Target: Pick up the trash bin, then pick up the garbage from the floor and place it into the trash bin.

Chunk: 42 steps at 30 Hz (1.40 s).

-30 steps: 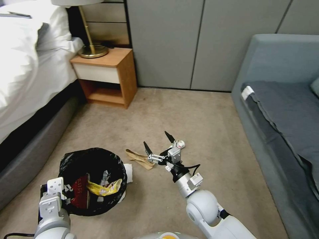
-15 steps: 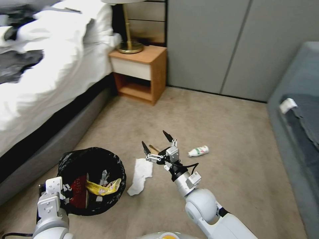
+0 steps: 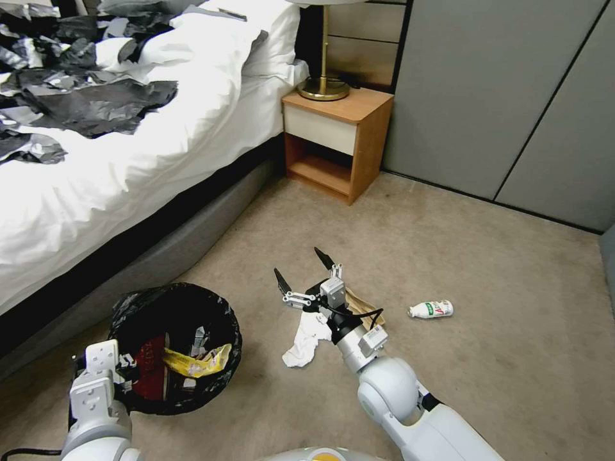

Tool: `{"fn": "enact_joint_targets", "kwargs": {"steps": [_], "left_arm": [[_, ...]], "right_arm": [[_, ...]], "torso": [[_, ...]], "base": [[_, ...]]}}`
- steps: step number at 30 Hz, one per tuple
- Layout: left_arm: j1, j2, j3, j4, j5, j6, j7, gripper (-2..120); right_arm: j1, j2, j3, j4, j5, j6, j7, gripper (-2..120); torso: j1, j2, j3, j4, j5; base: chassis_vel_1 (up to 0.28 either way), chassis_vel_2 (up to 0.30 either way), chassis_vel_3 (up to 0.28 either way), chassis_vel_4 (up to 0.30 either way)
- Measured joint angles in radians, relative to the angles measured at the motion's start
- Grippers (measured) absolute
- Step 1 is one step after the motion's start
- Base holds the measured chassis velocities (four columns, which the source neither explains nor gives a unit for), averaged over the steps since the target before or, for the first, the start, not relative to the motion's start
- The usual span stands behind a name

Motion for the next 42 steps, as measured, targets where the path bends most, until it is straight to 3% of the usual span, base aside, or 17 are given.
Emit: {"fn": "enact_joint_targets", "kwargs": {"steps": [4, 6, 7, 9, 10, 12, 16, 30, 42], "left_arm": [[-0.001, -0.001, 0.002, 0.002, 0.004, -0.001, 0.000, 1], [-0.001, -0.003, 0.003, 0.003, 0.006, -0.002, 0.001, 1], [-0.001, -0.003, 0.003, 0.003, 0.006, -0.002, 0.001, 1], [-0.001, -0.003, 0.003, 0.003, 0.007, -0.002, 0.001, 1], [-0.001, -0.003, 0.003, 0.003, 0.007, -0.002, 0.001, 1], [0.000, -0.003, 0.003, 0.005, 0.008, -0.002, 0.001, 1], [0.001, -0.001, 0.002, 0.007, 0.008, -0.002, 0.002, 1], [-0.010, -0.004, 0.011, 0.024, 0.018, -0.003, 0.005, 1], [-0.006, -0.001, 0.013, 0.031, 0.024, -0.005, 0.006, 1]], "right_arm": [[0.047, -0.001, -0.006, -0.005, 0.024, -0.095, 0.038, 100], [0.092, 0.003, -0.025, -0.025, 0.069, -0.213, 0.079, 100], [0.092, 0.003, -0.025, -0.025, 0.069, -0.213, 0.079, 100], [0.123, 0.010, -0.045, -0.051, 0.115, -0.312, 0.110, 100], [0.123, 0.010, -0.045, -0.051, 0.115, -0.312, 0.110, 100], [0.163, 0.017, -0.073, -0.118, 0.172, -0.426, 0.130, 100], [0.205, 0.026, -0.113, -0.239, 0.235, -0.522, 0.123, 100], [0.251, 0.069, -0.200, -0.525, 0.261, -0.551, 0.096, 100], [0.265, 0.143, -0.178, -0.816, 0.141, -0.425, -0.013, 100]], "torso": [[0.000, 0.000, 0.000, 0.0003, 0.0000], [0.000, 0.000, 0.000, 0.0002, 0.0000], [0.000, 0.000, 0.000, 0.0002, 0.0000], [0.000, 0.000, 0.000, 0.0003, 0.0001], [0.000, 0.000, 0.000, 0.0003, 0.0001], [0.000, 0.000, 0.000, 0.0004, 0.0000], [0.000, 0.000, 0.000, 0.0004, 0.0001], [0.000, 0.000, 0.000, 0.0003, 0.0000], [0.000, 0.000, 0.000, 0.0003, 0.0000]], "base": [[0.000, 0.000, 0.000, 0.000], [0.000, 0.000, 0.000, 0.000], [0.000, 0.000, 0.000, 0.000], [0.000, 0.000, 0.000, 0.000], [0.000, 0.000, 0.000, 0.000], [0.000, 0.000, 0.000, 0.000], [0.000, 0.000, 0.000, 0.000], [0.000, 0.000, 0.000, 0.000], [0.000, 0.000, 0.000, 0.000]]}}
